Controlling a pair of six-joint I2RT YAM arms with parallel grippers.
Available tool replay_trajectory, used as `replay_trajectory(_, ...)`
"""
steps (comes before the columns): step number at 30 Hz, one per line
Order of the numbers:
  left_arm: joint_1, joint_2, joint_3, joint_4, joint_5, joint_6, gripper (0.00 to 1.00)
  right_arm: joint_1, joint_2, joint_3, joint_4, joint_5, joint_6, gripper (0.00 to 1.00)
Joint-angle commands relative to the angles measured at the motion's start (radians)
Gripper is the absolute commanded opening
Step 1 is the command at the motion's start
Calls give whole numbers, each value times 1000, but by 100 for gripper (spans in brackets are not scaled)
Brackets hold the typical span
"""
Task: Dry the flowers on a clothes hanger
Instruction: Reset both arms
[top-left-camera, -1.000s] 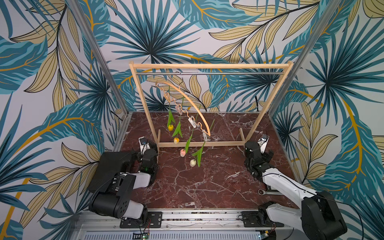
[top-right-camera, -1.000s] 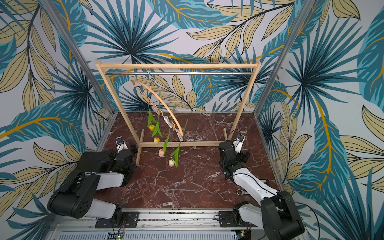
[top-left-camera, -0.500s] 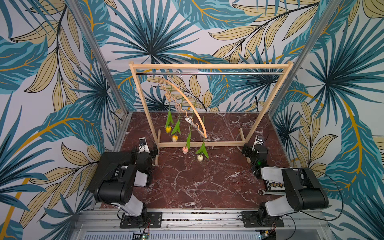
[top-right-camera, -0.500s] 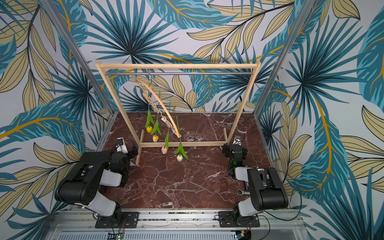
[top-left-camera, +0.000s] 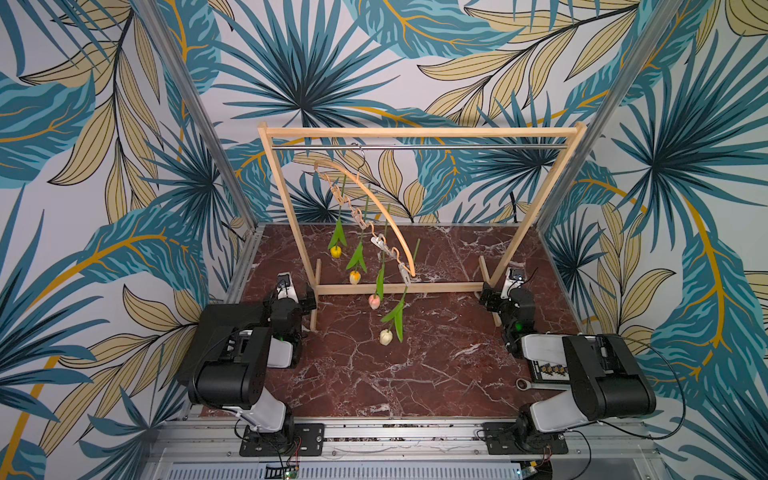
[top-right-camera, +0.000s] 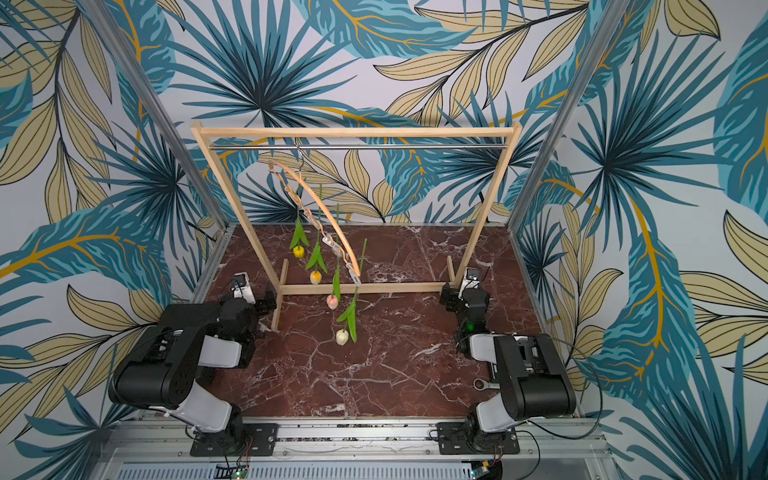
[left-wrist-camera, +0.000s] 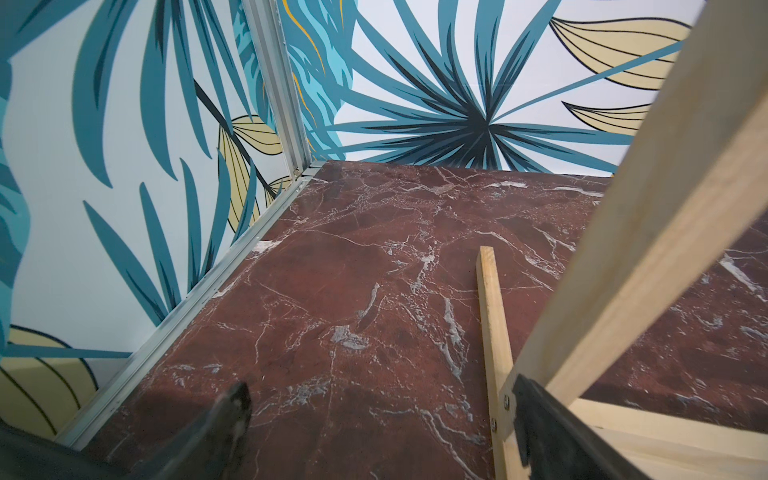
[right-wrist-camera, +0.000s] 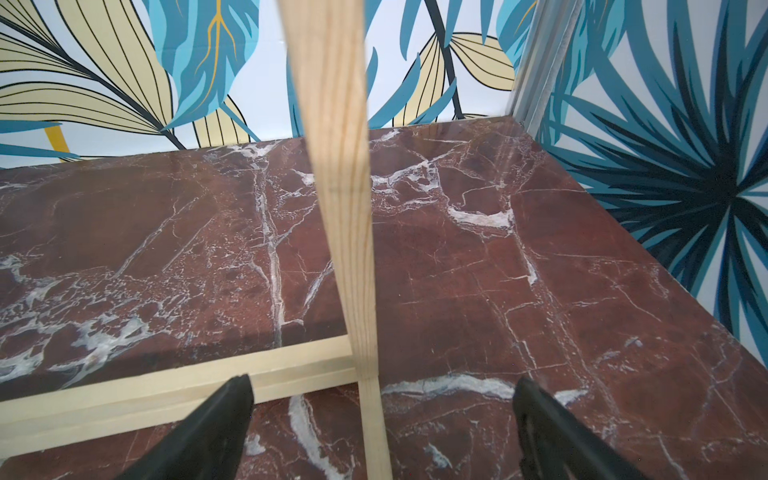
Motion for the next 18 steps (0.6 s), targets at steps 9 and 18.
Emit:
replay_trajectory(9,-14,-4,39,-12,-1,15,100,0,-13,-15,23,-10,-12,100)
replay_trajectory(18,-13,-4,39,-13,-2,16,100,2,-13,-8,11,-14,-17,100)
